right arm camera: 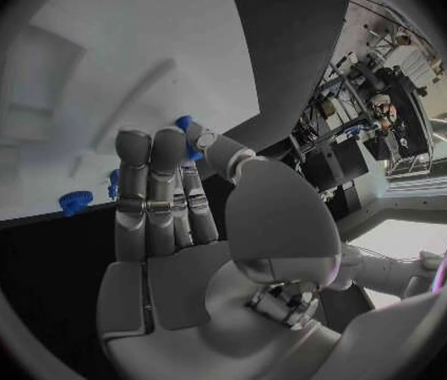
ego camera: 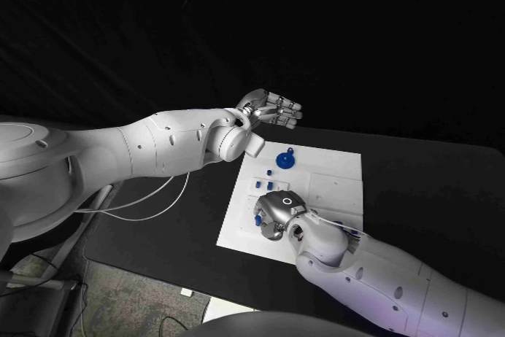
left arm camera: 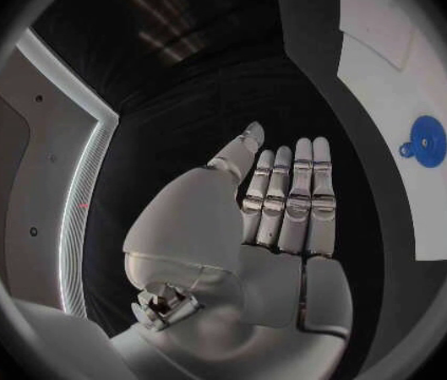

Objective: Assemble the parts on the task board

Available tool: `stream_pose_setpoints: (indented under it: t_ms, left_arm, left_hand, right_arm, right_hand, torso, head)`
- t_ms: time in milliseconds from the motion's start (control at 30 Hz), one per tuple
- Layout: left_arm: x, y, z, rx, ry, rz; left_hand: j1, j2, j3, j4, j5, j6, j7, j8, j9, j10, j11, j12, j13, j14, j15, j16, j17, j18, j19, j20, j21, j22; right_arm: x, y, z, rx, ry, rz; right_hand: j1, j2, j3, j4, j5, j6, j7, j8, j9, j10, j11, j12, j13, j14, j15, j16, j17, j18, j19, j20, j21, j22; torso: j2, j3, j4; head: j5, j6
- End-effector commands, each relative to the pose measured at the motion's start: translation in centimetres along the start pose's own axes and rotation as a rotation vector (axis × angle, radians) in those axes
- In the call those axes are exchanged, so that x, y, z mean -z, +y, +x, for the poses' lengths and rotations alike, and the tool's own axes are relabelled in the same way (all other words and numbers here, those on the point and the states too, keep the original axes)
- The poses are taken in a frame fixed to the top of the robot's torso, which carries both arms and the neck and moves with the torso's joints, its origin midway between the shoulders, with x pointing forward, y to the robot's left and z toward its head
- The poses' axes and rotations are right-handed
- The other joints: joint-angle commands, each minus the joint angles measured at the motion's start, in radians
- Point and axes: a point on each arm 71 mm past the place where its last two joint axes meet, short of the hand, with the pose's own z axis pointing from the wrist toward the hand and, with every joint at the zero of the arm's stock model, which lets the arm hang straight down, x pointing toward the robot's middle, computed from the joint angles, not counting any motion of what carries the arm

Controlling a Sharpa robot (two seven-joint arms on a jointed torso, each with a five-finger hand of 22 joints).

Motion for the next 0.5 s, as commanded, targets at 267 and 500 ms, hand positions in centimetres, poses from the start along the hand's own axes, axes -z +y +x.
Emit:
stream_pose_setpoints:
  t_ms: [267, 500]
  left_arm:
    - [0.0, -0.1, 0.1, 0.006, 0.015, 0.002]
    - [0.1, 0.0, -0.2, 0.005, 0.011, 0.001]
  left_hand:
    - [0.000, 0.007, 0.001, 0.006, -0.004, 0.002, 0.004, -0.001, 0.000, -0.006, 0.003, -0.002, -0.001, -0.006, -0.002, -0.004, 0.000, -0.001, -0.003, 0.005, 0.002, -0.001]
    - [0.002, 0.007, 0.001, 0.005, -0.005, 0.001, 0.004, -0.002, 0.000, -0.007, 0.003, -0.002, -0.001, -0.007, -0.002, -0.004, 0.000, -0.001, -0.003, 0.005, 0.002, -0.002]
  right_arm:
    - [0.5, 0.0, -1.0, -0.079, -0.120, -0.002]
    - [1.9, -0.2, -2.0, -0.134, -0.184, -0.011]
  right_hand:
    - [0.057, -0.046, -0.108, 0.042, 0.011, -0.076, -0.017, -0.002, -0.002, -0.118, 0.029, 0.004, -0.001, -0.011, 0.020, 0.000, -0.042, 0.053, 0.026, 0.027, -0.109, 0.000]
    - [0.063, -0.054, -0.101, 0.051, 0.005, -0.073, -0.013, -0.002, -0.002, -0.100, 0.026, 0.003, -0.002, -0.008, 0.018, 0.004, -0.050, 0.054, 0.034, 0.027, -0.111, 0.003]
  torso:
    - [0.000, 0.0000, 0.0019]
    - [-0.001, 0.0004, -0.0012]
  head:
    - [0.002, -0.004]
    - [0.003, -0.002]
